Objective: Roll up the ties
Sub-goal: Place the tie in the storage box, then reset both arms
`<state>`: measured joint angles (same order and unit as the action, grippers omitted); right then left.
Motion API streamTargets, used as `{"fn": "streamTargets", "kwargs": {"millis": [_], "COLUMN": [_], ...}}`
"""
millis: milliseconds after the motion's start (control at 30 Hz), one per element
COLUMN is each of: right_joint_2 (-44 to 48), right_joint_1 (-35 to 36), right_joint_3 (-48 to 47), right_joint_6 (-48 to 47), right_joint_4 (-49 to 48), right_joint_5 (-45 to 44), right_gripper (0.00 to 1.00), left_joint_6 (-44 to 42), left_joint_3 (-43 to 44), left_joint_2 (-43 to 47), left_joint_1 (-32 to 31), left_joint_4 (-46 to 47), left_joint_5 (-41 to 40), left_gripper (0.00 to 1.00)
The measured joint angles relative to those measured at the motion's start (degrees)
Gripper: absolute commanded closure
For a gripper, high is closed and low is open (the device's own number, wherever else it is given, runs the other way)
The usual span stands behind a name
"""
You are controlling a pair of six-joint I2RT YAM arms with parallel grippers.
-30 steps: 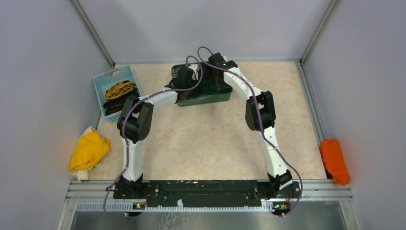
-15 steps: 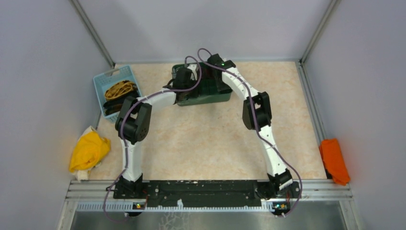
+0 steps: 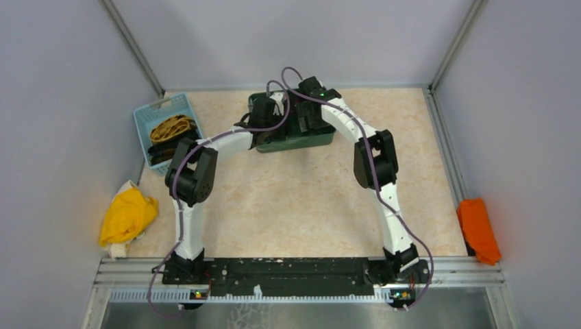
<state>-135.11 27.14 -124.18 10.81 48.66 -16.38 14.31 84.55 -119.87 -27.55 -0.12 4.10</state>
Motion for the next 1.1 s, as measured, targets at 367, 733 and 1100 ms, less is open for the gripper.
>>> {"fn": "streamTargets", "kwargs": {"millis": [367, 733, 1100], "right_joint_2": [9.2, 30.8, 38.0], "right_joint_1": [0.2, 0.2, 0.2], "right_joint_3": [15.9, 29.5, 41.1], "right_joint_6": [-0.2, -0.2, -0.1], "right_joint_4": [-13.0, -24.6, -30.9], "right_joint_5": [-2.1, -10.6, -13.3], "right_gripper": [0.05, 0.04, 0.04], "left_joint_6": [0.5, 1.6, 2.0], "left_joint_3": [0.0, -7.0, -9.6], "left_joint_2": [0.2, 9.0, 19.5], "left_joint_1": [-0.1, 0.3, 0.2], "left_joint_4": [0.2, 0.1, 2.4], "left_joint_5": [0.8, -2.1, -2.0], "left_gripper": [1.00, 1.00, 1.00]}}
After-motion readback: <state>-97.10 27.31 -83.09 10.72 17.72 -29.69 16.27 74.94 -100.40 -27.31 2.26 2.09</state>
